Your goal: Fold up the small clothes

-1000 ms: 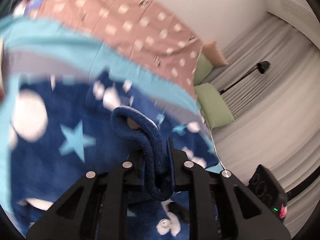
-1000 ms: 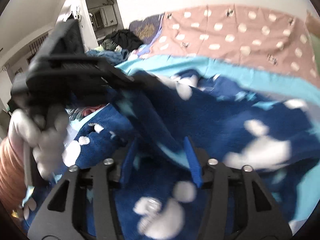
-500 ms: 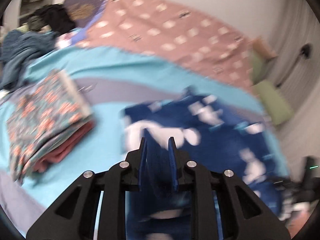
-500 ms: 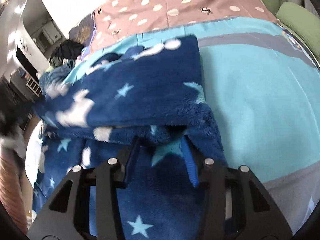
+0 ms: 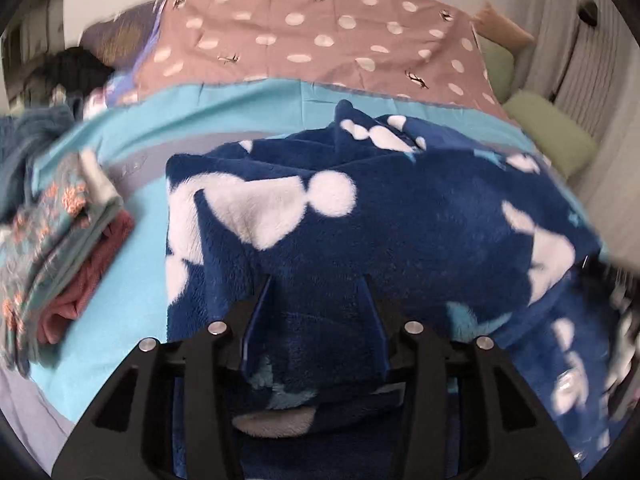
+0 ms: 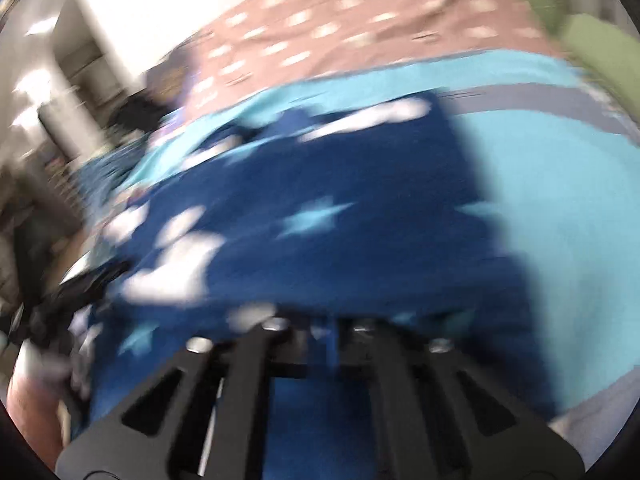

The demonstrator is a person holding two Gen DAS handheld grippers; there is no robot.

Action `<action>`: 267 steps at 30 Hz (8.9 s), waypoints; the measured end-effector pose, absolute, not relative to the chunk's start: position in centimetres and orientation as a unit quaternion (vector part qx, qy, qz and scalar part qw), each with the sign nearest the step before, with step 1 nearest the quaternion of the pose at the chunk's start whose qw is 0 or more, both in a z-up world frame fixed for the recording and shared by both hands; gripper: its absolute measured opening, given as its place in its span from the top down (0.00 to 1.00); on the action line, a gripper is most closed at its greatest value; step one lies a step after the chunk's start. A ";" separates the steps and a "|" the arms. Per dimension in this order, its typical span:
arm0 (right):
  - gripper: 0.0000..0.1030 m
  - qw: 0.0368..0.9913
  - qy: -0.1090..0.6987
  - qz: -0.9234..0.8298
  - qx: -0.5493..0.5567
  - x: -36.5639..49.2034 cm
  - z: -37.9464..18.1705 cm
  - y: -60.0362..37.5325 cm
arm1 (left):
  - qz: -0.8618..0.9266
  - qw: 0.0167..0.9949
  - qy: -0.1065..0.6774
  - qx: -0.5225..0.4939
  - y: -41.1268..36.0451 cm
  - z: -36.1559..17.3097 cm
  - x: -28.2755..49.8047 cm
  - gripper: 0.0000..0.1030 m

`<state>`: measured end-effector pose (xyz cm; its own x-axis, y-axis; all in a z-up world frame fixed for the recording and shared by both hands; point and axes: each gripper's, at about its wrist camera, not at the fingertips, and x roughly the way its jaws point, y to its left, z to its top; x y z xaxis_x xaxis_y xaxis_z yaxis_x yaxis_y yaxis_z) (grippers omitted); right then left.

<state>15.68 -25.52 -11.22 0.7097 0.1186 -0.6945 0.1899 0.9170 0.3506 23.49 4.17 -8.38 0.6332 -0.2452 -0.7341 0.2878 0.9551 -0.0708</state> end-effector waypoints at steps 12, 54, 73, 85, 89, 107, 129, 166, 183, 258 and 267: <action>0.93 0.883 0.402 -0.048 0.237 10.9 -10.0 -29.4 | -0.144 0.906 0.396 0.033 4.1 -8.3 23.1 0.56; 0.48 0.841 0.463 0.085 0.265 32.9 -9.2 -24.9 | -0.198 0.848 0.482 -0.095 0.6 -8.2 38.1 0.87; 0.78 0.913 0.369 0.080 0.154 28.2 -5.6 -23.9 | -0.164 0.907 0.388 -0.010 1.2 -3.3 33.8 0.71; 0.78 0.912 0.379 0.097 0.124 25.2 -6.3 -22.1 | -0.185 0.895 0.406 0.020 0.9 -5.8 32.0 0.58; 0.61 0.921 0.351 0.131 0.107 18.7 -4.3 -22.8 | -0.222 0.906 0.361 0.005 3.3 -3.0 25.6 0.47; 0.51 0.859 0.401 0.269 0.171 -2.0 -6.4 -19.2 | -0.221 0.915 0.339 -0.001 9.5 -4.7 4.7 0.28; 0.94 0.805 0.402 0.357 0.249 -14.5 -6.6 -15.1 | -0.177 0.922 0.335 -0.078 15.6 -7.1 -6.6 0.23; 0.92 0.807 0.287 0.252 0.451 -22.9 -7.4 -32.6 | -0.343 0.855 0.326 -0.212 14.8 -5.4 -12.2 0.91; 0.91 0.909 0.202 0.209 0.300 -20.5 0.5 -30.8 | -0.305 0.913 0.241 -0.122 12.6 3.1 -10.5 0.90; 0.51 0.885 0.420 0.199 0.012 19.2 -5.5 -20.3 | -0.191 0.894 0.365 -0.175 12.3 0.2 24.6 0.49; 0.52 0.908 0.393 0.124 0.076 30.4 -4.2 -20.5 | -0.198 0.891 0.379 -0.153 12.0 -0.8 23.8 0.49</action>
<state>30.44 -20.53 -4.20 0.6608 0.2850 -0.6944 -0.1654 0.9576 0.2357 23.83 11.96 -0.81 0.6347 -0.4679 -0.6150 0.2363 0.8753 -0.4220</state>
